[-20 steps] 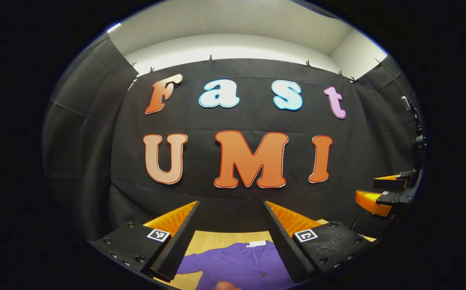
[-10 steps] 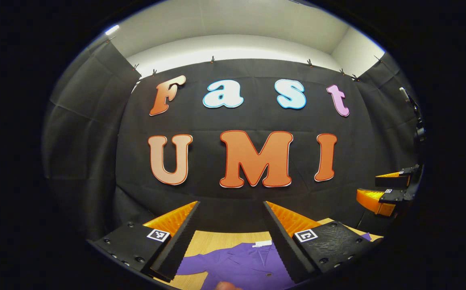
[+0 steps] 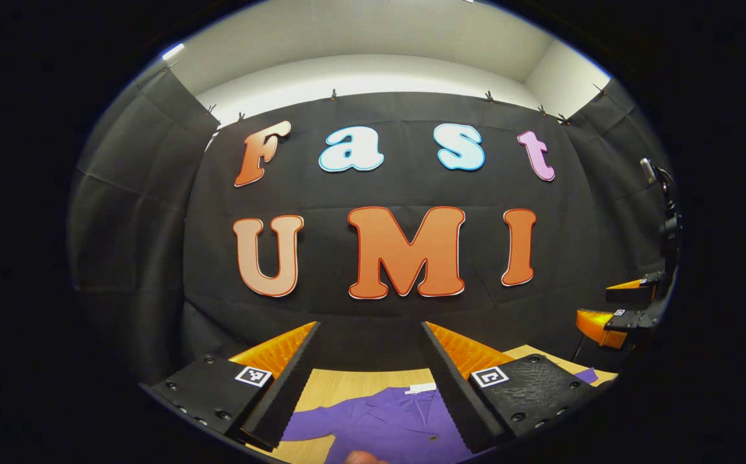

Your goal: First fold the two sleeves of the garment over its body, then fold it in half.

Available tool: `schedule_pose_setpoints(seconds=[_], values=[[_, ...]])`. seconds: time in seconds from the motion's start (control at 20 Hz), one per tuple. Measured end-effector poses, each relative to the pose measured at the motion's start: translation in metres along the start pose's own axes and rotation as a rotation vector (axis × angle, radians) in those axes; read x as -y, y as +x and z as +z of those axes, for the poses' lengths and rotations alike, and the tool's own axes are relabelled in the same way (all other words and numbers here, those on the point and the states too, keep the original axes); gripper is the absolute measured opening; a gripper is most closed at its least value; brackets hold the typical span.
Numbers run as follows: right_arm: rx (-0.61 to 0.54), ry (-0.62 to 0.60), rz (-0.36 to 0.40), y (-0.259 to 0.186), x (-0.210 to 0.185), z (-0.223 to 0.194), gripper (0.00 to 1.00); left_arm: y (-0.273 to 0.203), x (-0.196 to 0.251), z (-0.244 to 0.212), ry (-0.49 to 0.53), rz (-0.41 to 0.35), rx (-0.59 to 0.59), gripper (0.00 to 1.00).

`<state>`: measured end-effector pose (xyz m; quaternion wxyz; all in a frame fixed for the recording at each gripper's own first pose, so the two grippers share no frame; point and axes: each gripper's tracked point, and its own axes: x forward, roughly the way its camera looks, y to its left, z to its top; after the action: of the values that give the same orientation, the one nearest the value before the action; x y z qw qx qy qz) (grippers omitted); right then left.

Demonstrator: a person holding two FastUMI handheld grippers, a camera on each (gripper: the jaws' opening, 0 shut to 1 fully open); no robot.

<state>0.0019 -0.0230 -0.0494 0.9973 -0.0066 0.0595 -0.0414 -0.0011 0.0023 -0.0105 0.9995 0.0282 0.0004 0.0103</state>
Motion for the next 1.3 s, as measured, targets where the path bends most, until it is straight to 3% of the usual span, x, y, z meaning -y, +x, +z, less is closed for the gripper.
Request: schedule_pose_setpoints(seconds=[0.55,0.9,1.3], values=[[-0.217,0.066,-0.203,0.029,0.101,-0.091,0.95,0.002,0.011,-0.012,0.022,0.031,-0.031,0.96],[-0.455,0.157,-0.256,0.045,0.155,-0.175,0.96,0.007,0.027,-0.019,0.046,0.056,-0.049,0.96],[-0.713,0.263,-0.222,0.064,0.192,-0.256,0.96,0.007,0.048,-0.032,0.065,0.103,-0.08,0.95]])
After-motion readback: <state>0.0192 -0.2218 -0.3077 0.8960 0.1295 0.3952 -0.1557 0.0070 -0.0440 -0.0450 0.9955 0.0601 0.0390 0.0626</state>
